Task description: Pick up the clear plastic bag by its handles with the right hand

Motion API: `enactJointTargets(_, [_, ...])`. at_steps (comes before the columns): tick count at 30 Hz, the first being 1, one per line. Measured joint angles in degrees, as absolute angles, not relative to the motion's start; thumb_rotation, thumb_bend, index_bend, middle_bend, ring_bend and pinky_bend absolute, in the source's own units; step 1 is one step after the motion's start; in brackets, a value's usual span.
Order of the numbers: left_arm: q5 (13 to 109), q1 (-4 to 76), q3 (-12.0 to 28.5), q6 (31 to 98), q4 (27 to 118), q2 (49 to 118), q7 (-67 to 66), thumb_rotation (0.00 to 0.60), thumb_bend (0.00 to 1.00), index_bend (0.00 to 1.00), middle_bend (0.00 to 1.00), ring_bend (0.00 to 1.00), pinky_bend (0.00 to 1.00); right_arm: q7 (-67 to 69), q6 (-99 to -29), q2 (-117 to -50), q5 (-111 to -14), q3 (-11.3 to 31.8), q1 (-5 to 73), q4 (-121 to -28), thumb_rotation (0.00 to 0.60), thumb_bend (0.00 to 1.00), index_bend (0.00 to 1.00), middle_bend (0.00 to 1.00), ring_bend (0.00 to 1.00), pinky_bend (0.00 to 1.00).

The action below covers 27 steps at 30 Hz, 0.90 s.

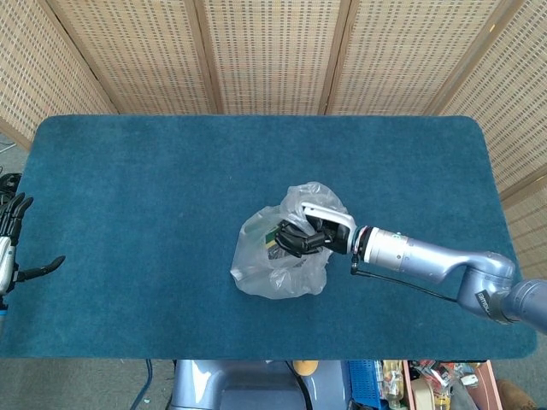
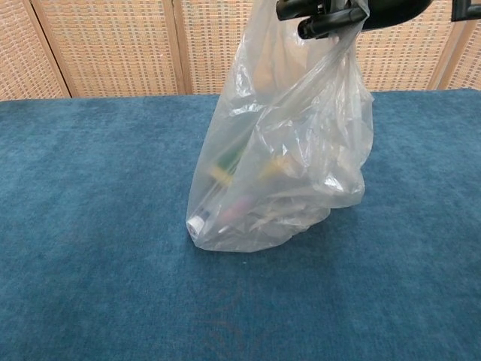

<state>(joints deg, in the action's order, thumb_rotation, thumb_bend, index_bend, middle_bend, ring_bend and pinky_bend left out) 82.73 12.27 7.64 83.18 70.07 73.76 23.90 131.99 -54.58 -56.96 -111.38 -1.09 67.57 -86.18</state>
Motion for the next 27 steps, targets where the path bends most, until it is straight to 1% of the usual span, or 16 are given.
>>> enactJointTargets(4, [82.7,12.2,7.6,83.1,70.3,73.7,24.0,0.600,0.17,0.00,0.00,0.00,0.00,125.1,-51.1,-52.8,-105.8,0.2,68.4,-91.6,0.600,1.00,0.90,0.79,0.77,1.00])
enactJointTargets(12, [83.0,11.9,7.7,83.7,71.0,73.0,24.2,0.600,0.17,0.00,0.00,0.00,0.00,121.5,-44.7,-43.3,-96.2,4.6,70.9,-99.5,0.600,1.00,0.90,0.79,0.77,1.00])
enactJointTargets(17, [82.6,11.7,7.9,83.6,71.7,72.1,24.9,0.600,0.17,0.00,0.00,0.00,0.00,120.7,-41.6,-38.6,-92.4,7.5,72.4,-102.1,0.600,1.00,0.90,0.79,0.77,1.00])
enactJointTargets(21, [82.5,11.6,7.9,83.5,72.0,71.8,25.3,0.600,0.17,0.00,0.00,0.00,0.00,119.9,-38.9,-34.6,-89.1,10.7,73.2,-104.2,0.600,1.00,0.90,0.79,0.77,1.00])
enactJointTargets(27, [82.5,11.5,8.0,83.5,72.1,71.7,25.6,0.600,0.17,0.00,0.00,0.00,0.00,120.1,-36.0,-29.3,-86.0,14.7,73.8,-105.5,0.600,1.00,0.90,0.79,0.77,1.00])
